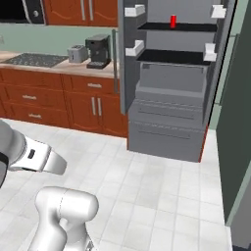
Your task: Open the fridge, grab two sodas, and place both sodas inside the bowl with ice on the dining counter.
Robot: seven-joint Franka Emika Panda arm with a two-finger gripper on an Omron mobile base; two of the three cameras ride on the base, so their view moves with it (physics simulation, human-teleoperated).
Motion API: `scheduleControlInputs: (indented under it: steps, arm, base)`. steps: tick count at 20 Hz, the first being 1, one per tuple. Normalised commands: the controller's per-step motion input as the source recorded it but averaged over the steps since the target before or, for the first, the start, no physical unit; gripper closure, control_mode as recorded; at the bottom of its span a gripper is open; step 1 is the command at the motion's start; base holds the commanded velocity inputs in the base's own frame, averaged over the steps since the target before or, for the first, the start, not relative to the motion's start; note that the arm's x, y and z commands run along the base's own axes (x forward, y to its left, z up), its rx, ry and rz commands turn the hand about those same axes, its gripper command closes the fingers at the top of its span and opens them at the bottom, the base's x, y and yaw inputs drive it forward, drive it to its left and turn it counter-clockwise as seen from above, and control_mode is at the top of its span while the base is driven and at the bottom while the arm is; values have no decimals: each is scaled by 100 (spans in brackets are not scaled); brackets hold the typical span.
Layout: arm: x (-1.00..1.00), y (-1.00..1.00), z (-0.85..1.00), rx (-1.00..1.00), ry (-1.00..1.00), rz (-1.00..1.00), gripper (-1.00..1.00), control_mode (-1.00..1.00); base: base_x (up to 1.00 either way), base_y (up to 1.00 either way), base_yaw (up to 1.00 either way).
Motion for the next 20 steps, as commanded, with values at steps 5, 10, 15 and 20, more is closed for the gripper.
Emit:
scheduleControlInputs:
  steps: [5, 10, 15, 20]
  arm:
    - [0, 0, 0, 0, 0, 0, -100, 100]
    - [0, 0, 0, 0, 0, 0, -100, 100]
    - [0, 0, 0, 0, 0, 0, -100, 100]
    - [0, 0, 0, 0, 0, 0, -100, 100]
  base:
    - [100, -40, 0]
    - [100, -49, 0]
    - [100, -50, 0]
    - [99, -42, 0]
